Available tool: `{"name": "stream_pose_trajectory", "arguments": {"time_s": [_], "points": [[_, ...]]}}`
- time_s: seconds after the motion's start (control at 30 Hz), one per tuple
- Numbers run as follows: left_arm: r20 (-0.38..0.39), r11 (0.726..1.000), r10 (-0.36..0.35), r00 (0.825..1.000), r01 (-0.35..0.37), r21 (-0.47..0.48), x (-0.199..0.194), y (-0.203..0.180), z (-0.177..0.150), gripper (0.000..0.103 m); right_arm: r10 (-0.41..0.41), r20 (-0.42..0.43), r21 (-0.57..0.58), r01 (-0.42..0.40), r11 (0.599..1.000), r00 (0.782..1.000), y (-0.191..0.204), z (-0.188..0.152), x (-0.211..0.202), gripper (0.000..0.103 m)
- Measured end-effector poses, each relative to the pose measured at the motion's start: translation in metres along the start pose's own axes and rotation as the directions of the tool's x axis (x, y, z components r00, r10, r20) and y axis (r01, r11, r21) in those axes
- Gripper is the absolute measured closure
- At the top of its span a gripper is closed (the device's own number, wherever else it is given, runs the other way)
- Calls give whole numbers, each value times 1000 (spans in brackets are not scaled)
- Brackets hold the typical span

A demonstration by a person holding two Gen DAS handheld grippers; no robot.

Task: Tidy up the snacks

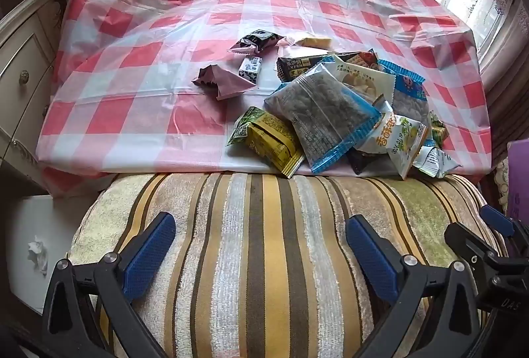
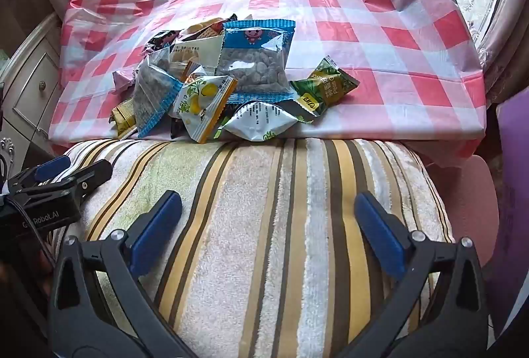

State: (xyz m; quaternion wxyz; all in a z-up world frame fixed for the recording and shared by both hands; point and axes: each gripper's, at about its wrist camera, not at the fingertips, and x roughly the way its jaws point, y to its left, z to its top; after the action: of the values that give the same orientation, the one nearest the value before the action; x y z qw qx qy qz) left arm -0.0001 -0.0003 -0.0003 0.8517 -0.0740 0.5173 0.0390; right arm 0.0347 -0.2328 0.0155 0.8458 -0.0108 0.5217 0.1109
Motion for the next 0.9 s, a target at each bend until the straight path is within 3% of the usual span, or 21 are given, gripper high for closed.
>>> {"name": "stream_pose_trajectory", "arguments": {"time_s": [0.27,0.9], "points": [[-25,1000,-17,1000,17,-8,5,2,3,0,6,6,5,-6,1000,1000,2,0,-1,0],[11,1000,7,1000,-7,-17,1,-1,0,0,16,15,8,-16,1000,1000,-1,0,-2,0]]}}
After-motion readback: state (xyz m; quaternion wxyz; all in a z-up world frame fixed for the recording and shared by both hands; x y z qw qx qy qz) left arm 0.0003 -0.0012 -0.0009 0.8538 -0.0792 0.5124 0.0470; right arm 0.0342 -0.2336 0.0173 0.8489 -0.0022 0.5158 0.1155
